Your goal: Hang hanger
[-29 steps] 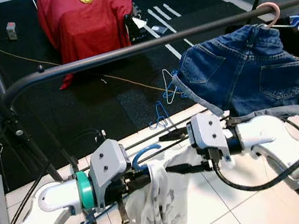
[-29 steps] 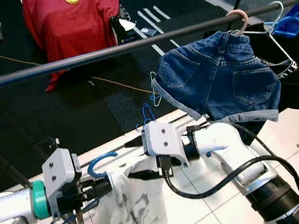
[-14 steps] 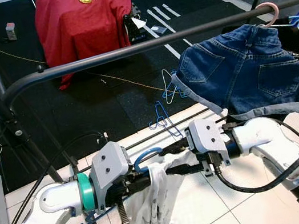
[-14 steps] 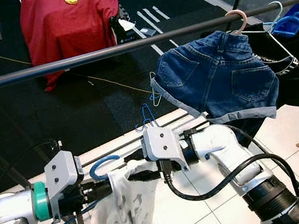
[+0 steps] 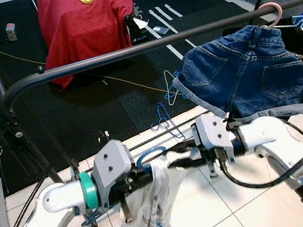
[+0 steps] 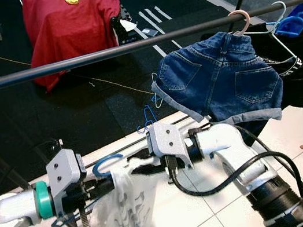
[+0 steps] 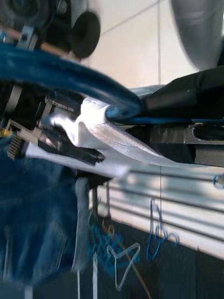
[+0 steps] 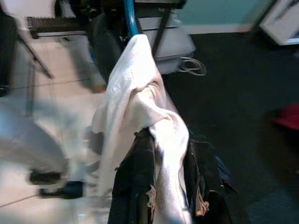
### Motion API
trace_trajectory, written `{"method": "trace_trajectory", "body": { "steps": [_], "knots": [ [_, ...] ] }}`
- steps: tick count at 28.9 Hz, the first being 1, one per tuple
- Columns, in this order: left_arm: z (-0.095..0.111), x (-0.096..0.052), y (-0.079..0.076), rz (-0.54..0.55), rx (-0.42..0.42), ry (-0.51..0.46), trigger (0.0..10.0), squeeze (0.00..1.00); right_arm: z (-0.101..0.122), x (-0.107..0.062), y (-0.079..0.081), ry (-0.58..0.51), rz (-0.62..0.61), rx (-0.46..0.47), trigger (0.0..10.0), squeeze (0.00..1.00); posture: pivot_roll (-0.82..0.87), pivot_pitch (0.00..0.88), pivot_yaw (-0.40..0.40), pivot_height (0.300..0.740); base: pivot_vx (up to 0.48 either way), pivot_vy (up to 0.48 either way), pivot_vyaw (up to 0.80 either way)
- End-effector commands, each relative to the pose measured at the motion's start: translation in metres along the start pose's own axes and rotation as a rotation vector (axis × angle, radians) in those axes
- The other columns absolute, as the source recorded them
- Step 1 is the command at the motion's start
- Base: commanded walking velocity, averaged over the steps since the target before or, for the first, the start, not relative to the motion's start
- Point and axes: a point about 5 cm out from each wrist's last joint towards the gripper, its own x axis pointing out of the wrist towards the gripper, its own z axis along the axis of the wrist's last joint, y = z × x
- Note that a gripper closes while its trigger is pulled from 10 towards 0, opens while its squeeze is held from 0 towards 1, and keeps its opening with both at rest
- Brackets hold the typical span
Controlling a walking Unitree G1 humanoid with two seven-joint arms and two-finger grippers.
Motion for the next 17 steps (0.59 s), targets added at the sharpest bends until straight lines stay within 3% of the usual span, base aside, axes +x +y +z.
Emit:
{"method": "trace_trajectory", "body": {
  "steps": [1, 6, 8, 9, 12, 15, 16, 17],
  "knots": [
    [0.016, 0.003, 0.001, 0.006, 0.056, -0.087, 10.0, 0.0, -0.009, -0.001, 0.002, 0.026, -0.027, 0.014, 0.0, 0.0, -0.09, 0.172, 0.013, 0.74, 0.0, 0.0, 0.0],
    [0.022, 0.004, 0.008, 0.058, 0.112, -0.099, 10.0, 0.0, -0.007, -0.002, -0.006, 0.013, -0.101, -0.01, 0.0, 0.0, -0.09, 0.174, 0.016, 0.74, 0.0, 0.0, 0.0],
    [0.031, 0.002, 0.016, 0.078, 0.207, -0.098, 10.0, 0.0, -0.002, -0.003, -0.013, -0.021, -0.158, -0.022, 0.0, 0.0, -0.09, 0.175, 0.017, 0.74, 0.0, 0.0, 0.0],
    [0.031, 0.002, 0.016, 0.078, 0.207, -0.098, 10.0, 0.0, -0.002, -0.003, -0.013, -0.021, -0.158, -0.022, 0.0, 0.0, -0.09, 0.175, 0.017, 0.74, 0.0, 0.0, 0.0],
    [0.037, -0.002, 0.017, 0.028, 0.289, -0.069, 10.0, 0.0, 0.0, -0.002, -0.014, -0.042, -0.154, -0.017, 0.0, 0.0, -0.09, 0.175, 0.018, 0.74, 0.0, 0.0, 0.0],
    [0.037, -0.004, 0.014, -0.03, 0.316, -0.047, 10.0, 0.0, -0.003, 0.002, -0.007, -0.047, -0.112, -0.005, 0.0, 0.0, -0.08, 0.176, 0.02, 0.74, 0.0, 0.0, 0.0],
    [0.036, -0.005, 0.011, -0.05, 0.318, -0.041, 10.0, 0.16, -0.004, 0.004, -0.005, -0.049, -0.098, -0.001, 0.0, 0.0, -0.08, 0.175, 0.021, 0.74, 0.0, 0.0, 0.0],
    [0.036, -0.005, 0.011, -0.05, 0.318, -0.041, 10.0, 0.16, -0.004, 0.004, -0.005, -0.049, -0.098, -0.001, 0.0, 0.0, -0.08, 0.175, 0.021, 0.74, 0.0, 0.0, 0.0]
  ]
}}
